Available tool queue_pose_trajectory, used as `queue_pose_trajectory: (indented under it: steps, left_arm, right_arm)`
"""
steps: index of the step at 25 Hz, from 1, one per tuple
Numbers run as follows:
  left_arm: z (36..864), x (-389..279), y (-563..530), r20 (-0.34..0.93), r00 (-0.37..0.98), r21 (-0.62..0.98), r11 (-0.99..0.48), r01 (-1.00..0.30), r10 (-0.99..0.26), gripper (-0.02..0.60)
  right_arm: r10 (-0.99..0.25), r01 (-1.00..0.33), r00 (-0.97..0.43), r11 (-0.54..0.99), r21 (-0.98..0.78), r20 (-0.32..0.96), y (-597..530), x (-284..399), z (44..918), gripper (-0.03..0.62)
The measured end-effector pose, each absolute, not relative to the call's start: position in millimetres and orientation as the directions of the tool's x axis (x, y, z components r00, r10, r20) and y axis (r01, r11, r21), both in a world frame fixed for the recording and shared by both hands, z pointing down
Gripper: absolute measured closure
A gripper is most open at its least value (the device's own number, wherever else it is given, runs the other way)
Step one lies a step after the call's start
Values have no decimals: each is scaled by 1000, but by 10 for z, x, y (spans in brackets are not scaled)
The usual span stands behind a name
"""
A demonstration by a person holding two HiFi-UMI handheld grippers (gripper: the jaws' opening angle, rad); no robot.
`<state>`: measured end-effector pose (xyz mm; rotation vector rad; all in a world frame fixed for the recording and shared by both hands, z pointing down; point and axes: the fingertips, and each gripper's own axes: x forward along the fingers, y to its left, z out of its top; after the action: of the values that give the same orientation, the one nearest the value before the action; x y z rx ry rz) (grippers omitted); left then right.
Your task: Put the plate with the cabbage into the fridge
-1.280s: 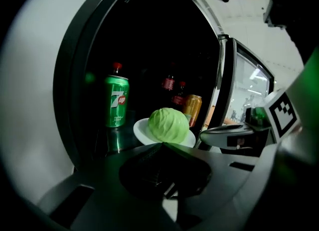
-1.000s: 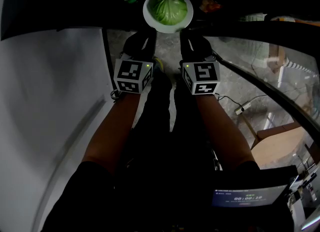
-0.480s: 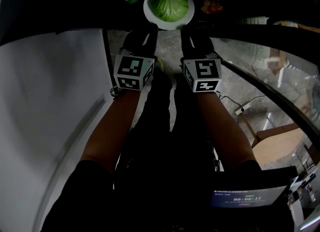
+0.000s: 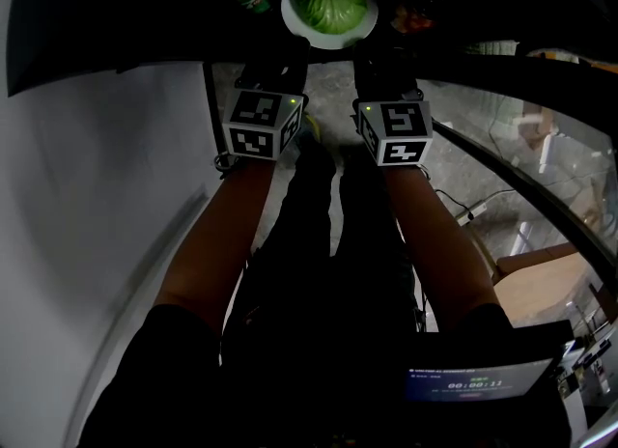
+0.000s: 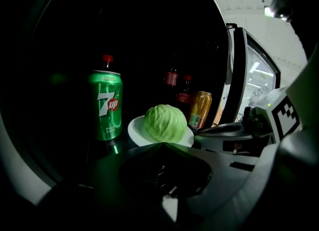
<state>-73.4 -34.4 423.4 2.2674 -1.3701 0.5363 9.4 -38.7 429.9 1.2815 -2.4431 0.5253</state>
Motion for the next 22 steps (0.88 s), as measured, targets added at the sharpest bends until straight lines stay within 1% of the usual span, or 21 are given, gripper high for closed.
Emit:
queue_pose_trajectory:
  steps: [11, 15, 22]
  left_arm:
    - [4225, -726, -421, 535, 430, 187, -394, -900, -728, 578]
    - [4084, -751, -410, 498, 435, 183, -399, -899, -750, 578]
    - [3588, -759, -281, 421, 439, 155, -414, -897, -793, 578]
  right_arm:
    - [-707, -826, -550, 538, -166, 445, -491, 108, 4303, 588]
    - [-718, -826, -557, 535, -181, 418, -481, 149, 4165, 588]
    - [-738, -816, -569, 560, -144, 363, -361, 279, 3598, 588]
